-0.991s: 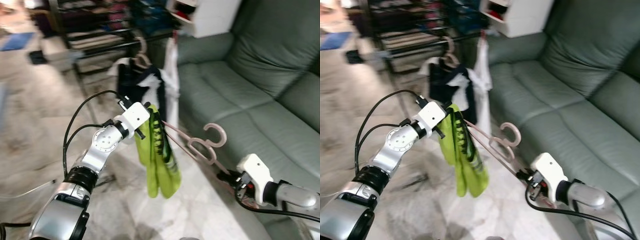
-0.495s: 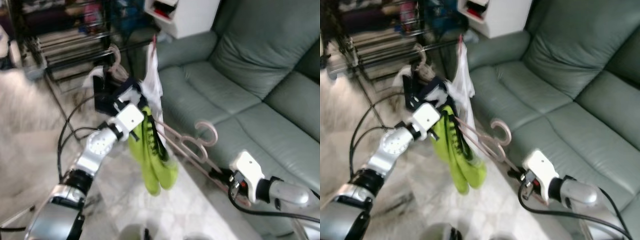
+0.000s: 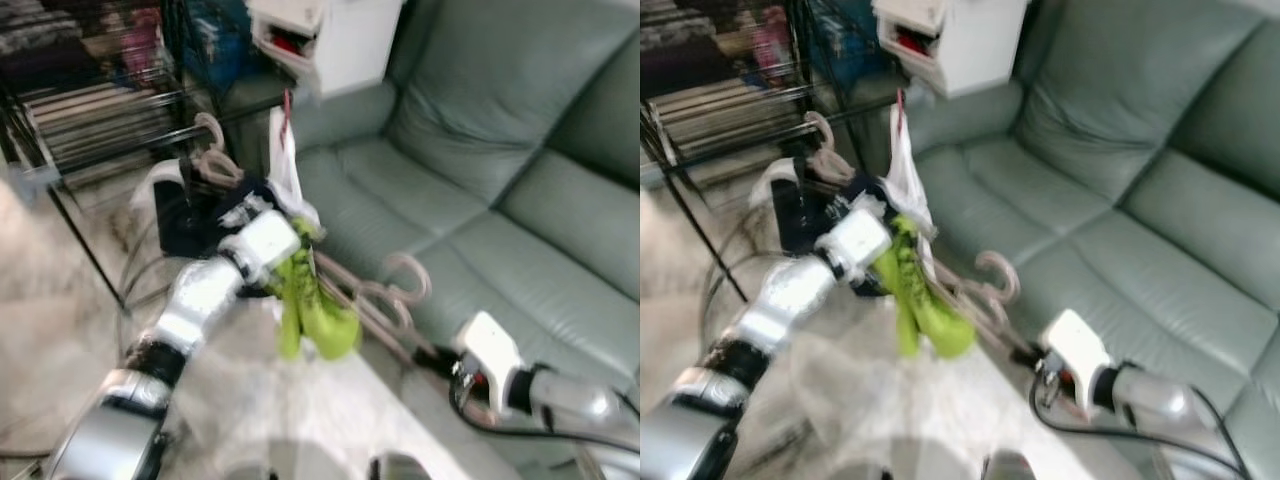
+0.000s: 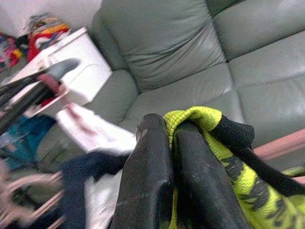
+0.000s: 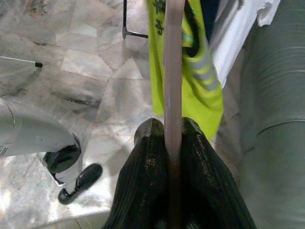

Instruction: Hang hanger

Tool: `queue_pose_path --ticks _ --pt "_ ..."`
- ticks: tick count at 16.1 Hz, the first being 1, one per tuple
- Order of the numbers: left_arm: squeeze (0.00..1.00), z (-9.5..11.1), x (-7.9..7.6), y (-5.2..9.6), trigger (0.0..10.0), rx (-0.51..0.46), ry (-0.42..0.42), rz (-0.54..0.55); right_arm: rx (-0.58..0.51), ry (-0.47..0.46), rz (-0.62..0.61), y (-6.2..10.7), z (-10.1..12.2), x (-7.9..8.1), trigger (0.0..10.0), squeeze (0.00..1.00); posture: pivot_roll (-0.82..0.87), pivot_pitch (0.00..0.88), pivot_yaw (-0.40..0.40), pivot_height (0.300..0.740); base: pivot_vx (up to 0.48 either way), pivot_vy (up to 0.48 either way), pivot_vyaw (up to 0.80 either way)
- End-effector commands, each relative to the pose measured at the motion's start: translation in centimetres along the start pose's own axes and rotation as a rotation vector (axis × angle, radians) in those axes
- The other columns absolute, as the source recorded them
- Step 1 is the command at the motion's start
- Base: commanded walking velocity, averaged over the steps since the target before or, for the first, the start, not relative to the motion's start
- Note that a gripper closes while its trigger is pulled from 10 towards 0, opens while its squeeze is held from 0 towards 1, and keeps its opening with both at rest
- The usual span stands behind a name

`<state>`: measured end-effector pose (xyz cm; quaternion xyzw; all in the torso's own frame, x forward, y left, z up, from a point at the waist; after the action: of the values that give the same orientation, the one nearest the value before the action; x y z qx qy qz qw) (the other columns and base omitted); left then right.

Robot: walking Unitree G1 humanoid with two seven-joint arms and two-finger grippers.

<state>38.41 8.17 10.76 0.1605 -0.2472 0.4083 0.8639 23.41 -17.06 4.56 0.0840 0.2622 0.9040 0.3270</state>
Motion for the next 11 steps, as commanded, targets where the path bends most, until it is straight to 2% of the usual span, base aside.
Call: queue_pose_path --ticks 1,5,6,7,8,9,11 --pt "0.0 1.8 -0.3 -0.7 10.0 -0.063 -0.031 -0.004 -0.001 0.031 -0.001 0.1 0.5 -0.3 10.0 0.0 -0.09 0.019 0.01 0.74 0.0 0.0 0.0" --pt "0.0 1.6 -1.6 -0.5 10.0 -0.059 -0.096 -0.048 0.018 0.038 0.002 0.0 0.1 -0.2 10.0 0.0 -0.08 0.016 0.006 0.74 0.0 0.0 0.0" --pt "0.0 1.5 -1.9 -0.4 10.0 -0.051 -0.135 -0.056 0.029 0.04 0.0 0.0 -0.2 -0.2 10.0 0.0 -0.08 0.017 0.006 0.74 0.0 0.0 0.0" --pt "0.0 0.7 -2.6 0.1 10.0 -0.027 -0.204 -0.111 0.056 0.037 -0.002 0.2 -0.7 -0.2 10.0 0.0 -0.08 0.017 0.008 0.74 0.0 0.0 0.0" --pt "0.0 0.5 -2.7 0.3 10.0 -0.022 -0.208 -0.125 0.065 0.04 -0.001 0.3 -0.9 -0.2 10.0 0.0 -0.08 0.017 0.008 0.74 0.0 0.0 0.0" --pt "0.0 -0.1 -3.0 0.9 10.0 -0.014 -0.251 -0.171 0.088 0.04 0.007 0.8 -1.4 -0.3 10.0 0.0 -0.08 0.019 0.009 0.74 0.0 0.0 0.0" --pt "0.0 -1.1 -2.5 1.4 10.0 0.022 -0.334 -0.184 0.115 0.041 0.016 1.4 -1.7 -0.5 10.0 0.0 -0.07 0.026 0.01 0.74 0.0 0.0 0.0"
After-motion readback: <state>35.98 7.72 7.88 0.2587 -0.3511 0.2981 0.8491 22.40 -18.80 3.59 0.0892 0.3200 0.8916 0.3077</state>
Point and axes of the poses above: a point about 5 cm out from each wrist's last joint towards the gripper, its own y axis pointing back from the gripper into the wrist, its own z axis along the axis of the wrist's last joint, x = y × z, the point moved 6 cm from there along -y, pointing out of the wrist towards the gripper, and after that the axes turned 1 degree about -y, right-handed, at the moved point
